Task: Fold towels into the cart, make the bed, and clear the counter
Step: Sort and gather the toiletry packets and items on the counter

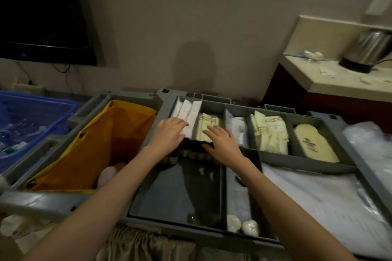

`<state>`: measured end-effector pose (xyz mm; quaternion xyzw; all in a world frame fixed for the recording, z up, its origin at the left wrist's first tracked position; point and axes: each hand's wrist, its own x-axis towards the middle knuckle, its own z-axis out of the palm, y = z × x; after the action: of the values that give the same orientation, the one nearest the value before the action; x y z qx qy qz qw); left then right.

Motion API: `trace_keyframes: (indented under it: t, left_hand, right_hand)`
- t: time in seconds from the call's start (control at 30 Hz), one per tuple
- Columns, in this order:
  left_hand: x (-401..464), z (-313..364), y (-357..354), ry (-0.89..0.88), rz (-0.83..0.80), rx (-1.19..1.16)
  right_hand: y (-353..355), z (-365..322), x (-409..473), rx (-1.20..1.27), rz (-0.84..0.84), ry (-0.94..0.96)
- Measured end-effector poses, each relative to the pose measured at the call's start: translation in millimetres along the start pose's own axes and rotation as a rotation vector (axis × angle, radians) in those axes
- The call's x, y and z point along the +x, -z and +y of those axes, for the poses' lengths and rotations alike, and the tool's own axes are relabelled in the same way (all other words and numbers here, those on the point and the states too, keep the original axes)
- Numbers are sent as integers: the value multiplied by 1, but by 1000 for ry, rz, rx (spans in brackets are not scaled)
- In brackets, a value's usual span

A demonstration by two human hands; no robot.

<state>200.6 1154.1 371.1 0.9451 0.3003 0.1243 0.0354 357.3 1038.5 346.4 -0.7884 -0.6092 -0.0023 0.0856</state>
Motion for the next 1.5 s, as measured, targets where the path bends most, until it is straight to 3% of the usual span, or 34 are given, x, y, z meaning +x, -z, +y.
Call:
trace_keyframes:
  t: [0.4, 0.57, 0.83, 1.17, 1.37, 1.5]
  left_hand:
    - [126, 205, -2, -280, -71, -64]
    - [191, 291, -12, -380, -26, -108]
    - [342, 417, -29, -318, 7, -90]
    - [513, 500, -86, -183, -69, -68]
    - [567, 511, -115, -114, -40, -169]
    - [568, 510, -125, -125, 57, -92]
  right_hand:
    - [101, 185, -80, -60, 22, -444]
    - [133, 280, -96, -14, 78, -476]
    - [188, 462, -50, -6, 63, -450]
    - [208, 641, 22, -20, 61, -399]
    - [194, 691, 48, 43, 119, -372]
    - [178, 699, 53, 73, 181, -347]
